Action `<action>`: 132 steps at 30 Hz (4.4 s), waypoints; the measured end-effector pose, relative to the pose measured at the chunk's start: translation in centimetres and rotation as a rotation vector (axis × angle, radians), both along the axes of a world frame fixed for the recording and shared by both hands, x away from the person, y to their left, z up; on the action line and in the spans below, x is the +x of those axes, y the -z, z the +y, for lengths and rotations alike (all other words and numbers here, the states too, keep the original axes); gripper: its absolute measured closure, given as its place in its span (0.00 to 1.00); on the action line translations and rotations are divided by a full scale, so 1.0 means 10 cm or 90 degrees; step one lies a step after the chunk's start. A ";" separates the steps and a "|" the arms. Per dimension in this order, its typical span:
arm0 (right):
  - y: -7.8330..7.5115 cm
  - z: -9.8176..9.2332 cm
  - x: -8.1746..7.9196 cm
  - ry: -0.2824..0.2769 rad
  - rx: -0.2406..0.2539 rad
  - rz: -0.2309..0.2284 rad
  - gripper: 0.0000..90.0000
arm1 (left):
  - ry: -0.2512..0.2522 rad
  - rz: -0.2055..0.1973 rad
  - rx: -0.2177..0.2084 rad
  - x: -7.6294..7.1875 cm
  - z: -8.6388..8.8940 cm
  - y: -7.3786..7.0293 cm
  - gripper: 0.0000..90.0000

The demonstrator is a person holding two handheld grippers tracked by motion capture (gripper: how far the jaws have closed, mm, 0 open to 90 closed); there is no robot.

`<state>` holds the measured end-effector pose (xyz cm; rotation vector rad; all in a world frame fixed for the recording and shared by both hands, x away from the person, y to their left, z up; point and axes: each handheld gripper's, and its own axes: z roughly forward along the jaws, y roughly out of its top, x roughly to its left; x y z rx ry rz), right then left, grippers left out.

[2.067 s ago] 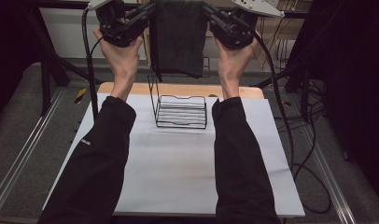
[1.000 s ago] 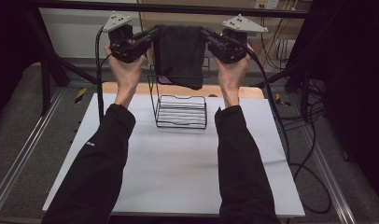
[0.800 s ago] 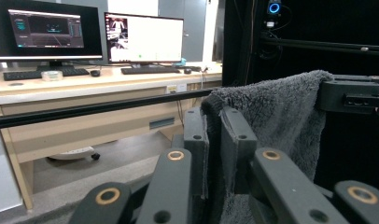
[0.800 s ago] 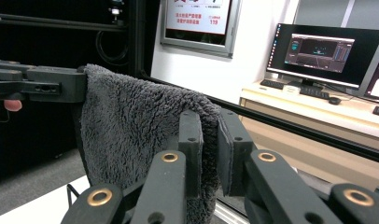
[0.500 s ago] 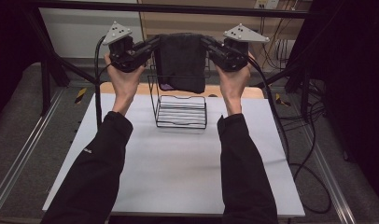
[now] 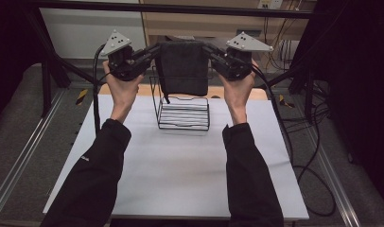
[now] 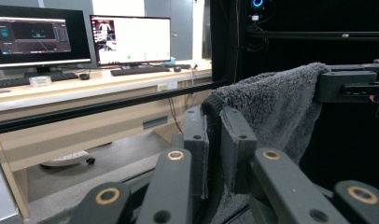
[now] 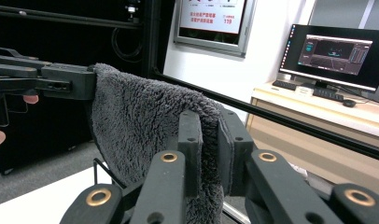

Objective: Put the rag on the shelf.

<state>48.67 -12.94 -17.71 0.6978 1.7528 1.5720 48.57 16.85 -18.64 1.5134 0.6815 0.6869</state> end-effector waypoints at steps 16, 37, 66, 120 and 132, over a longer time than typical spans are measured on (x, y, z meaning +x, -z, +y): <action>0.07 0.04 -0.16 0.001 -0.027 -0.017 0.90 | -0.001 -0.006 0.007 -0.10 0.04 0.11 0.90; 0.17 0.03 -0.30 -0.001 -0.022 0.009 0.90 | 0.007 0.002 0.009 -0.24 0.04 0.22 0.90; 0.46 -0.02 -0.47 -0.035 -0.062 0.058 0.90 | 0.022 0.044 0.041 -0.41 0.03 0.47 0.90; 1.18 -0.06 -0.16 -0.031 -0.027 0.244 0.85 | 0.005 0.164 0.123 -0.34 -0.05 1.14 0.81; 1.23 -0.06 -0.09 -0.014 -0.042 0.215 0.88 | -0.023 0.200 0.125 -0.21 -0.07 1.27 0.74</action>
